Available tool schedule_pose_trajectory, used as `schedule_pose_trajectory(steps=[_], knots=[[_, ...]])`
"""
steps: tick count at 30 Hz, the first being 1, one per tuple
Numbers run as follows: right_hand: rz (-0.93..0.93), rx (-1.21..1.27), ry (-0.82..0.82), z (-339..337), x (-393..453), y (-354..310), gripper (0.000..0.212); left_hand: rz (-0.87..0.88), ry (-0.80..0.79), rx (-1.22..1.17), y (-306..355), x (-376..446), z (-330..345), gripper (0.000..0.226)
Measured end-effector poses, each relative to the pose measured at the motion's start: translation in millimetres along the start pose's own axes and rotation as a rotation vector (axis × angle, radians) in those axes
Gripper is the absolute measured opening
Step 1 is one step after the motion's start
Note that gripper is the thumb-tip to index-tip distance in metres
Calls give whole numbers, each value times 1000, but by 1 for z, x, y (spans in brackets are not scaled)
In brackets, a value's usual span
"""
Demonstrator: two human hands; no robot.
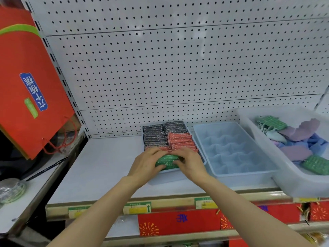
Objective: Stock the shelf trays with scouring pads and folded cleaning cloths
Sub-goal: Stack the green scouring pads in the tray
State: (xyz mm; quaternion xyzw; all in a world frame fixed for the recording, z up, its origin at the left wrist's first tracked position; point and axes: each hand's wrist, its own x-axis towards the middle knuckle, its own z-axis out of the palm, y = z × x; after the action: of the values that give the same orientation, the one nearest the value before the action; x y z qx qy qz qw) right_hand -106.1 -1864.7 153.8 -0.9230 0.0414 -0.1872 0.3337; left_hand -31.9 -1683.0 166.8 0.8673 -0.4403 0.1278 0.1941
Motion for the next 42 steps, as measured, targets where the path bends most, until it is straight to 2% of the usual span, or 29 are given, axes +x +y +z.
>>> schedule_pose_trajectory(steps=[4,6,11,13,14,16,17,22,25,27,31,34,42], knots=[[35,88,-65,-3,4,-1,36,24,-22,-11,-4,3,-2,50],[-12,83,-103,0,-1,3,36,9,-111,25,-10,3,-5,50],[-111,-187,-189,1,-7,12,39,-39,-306,184,-13,2,-11,49],[-137,-249,-231,0,-6,13,42,-17,-351,185,-12,6,-14,27],[-142,-261,-240,-1,-6,12,43,49,-368,240,-8,7,-19,15],[-148,-289,-240,-2,-7,14,44,71,-350,201,-7,12,-22,20],[-158,-308,-229,-2,-8,14,44,41,-392,192,-6,13,-22,27],[-175,-329,-226,-2,-10,15,44,133,-313,400,-12,6,-12,45],[-237,-357,-167,-8,-21,16,57,79,-374,369,-15,1,-9,76],[-258,-409,-125,-13,-28,23,67,12,-502,282,-9,5,-7,81],[-212,-380,-65,-41,-32,22,57,19,-410,256,26,50,-9,72],[-140,-379,18,-76,-26,17,52,87,-313,213,70,103,-10,60],[75,-530,178,-186,-31,87,53,224,-305,161,176,225,34,53]])
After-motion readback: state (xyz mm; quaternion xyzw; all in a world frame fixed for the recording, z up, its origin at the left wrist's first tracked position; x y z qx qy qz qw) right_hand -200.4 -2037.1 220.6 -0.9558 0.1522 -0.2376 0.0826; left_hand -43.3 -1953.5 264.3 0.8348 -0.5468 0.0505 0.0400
